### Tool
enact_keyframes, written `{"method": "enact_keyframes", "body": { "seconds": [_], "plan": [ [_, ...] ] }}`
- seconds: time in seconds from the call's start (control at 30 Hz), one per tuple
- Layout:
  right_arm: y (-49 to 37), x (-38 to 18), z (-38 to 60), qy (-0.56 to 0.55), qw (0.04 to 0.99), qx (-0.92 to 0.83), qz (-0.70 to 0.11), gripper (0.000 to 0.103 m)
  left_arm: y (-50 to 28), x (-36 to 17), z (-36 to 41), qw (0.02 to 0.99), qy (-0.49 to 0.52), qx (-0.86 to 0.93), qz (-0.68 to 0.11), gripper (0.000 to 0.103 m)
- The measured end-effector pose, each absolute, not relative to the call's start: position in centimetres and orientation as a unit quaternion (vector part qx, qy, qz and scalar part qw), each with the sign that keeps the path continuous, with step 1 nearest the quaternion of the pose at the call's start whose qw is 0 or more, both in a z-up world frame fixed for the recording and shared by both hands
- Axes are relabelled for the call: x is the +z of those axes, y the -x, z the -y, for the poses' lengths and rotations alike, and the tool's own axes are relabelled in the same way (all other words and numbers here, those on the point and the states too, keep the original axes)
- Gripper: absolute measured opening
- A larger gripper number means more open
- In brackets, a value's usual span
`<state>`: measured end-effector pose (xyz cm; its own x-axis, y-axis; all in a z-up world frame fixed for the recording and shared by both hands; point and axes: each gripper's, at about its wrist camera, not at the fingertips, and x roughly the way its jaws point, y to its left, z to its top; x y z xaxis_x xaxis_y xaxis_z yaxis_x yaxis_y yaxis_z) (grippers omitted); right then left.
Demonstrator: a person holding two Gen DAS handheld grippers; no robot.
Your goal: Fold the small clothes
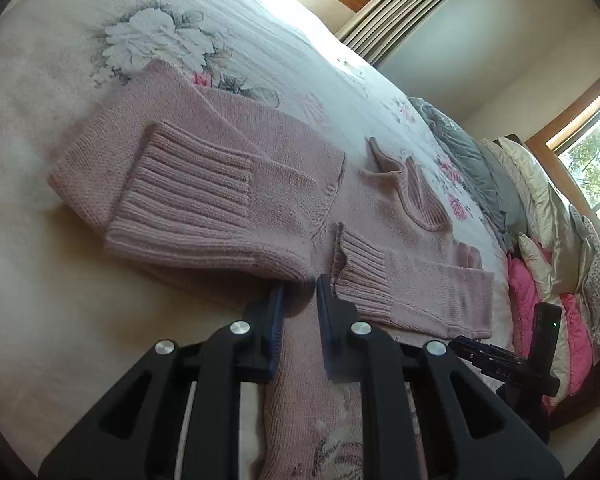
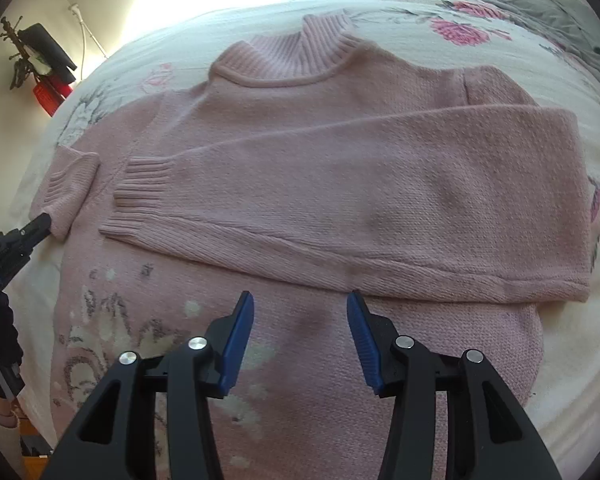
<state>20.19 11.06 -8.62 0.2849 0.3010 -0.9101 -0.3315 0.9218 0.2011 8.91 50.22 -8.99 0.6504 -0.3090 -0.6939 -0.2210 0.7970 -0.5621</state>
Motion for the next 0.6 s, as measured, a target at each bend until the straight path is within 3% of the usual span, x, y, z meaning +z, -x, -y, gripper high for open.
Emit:
{"method": "enact_keyframes", "body": {
  "seconds": [0.13,0.27,0.4,0.6],
  "plan": [
    [-20.6,-7.4,-15.8,-0.013,0.784,0.252,-0.568,0.049,-6.9,-6.1,-53.6,0.879,0.286,0.028,-0.379,0.023],
    [-21.0,-6.7,-22.3,-0.012,0.772,0.288,-0.567,0.049,-9.0,-6.3,-56.5,0.876,0.262,0.094,-0.393,0.023],
    [-21.5,-6.8,-27.9,-0.033,0.748,0.324,-0.578,0.049,-11.9,-10.0,-57.3,0.845,0.234,0.124,-0.465,0.021],
    [-22.4,-8.0,-32.6,-0.057,0.720,0.342,-0.601,0.049,-10.3,-9.7,-58.4,0.851,0.271,0.106,-0.436,0.021]
  ]
}}
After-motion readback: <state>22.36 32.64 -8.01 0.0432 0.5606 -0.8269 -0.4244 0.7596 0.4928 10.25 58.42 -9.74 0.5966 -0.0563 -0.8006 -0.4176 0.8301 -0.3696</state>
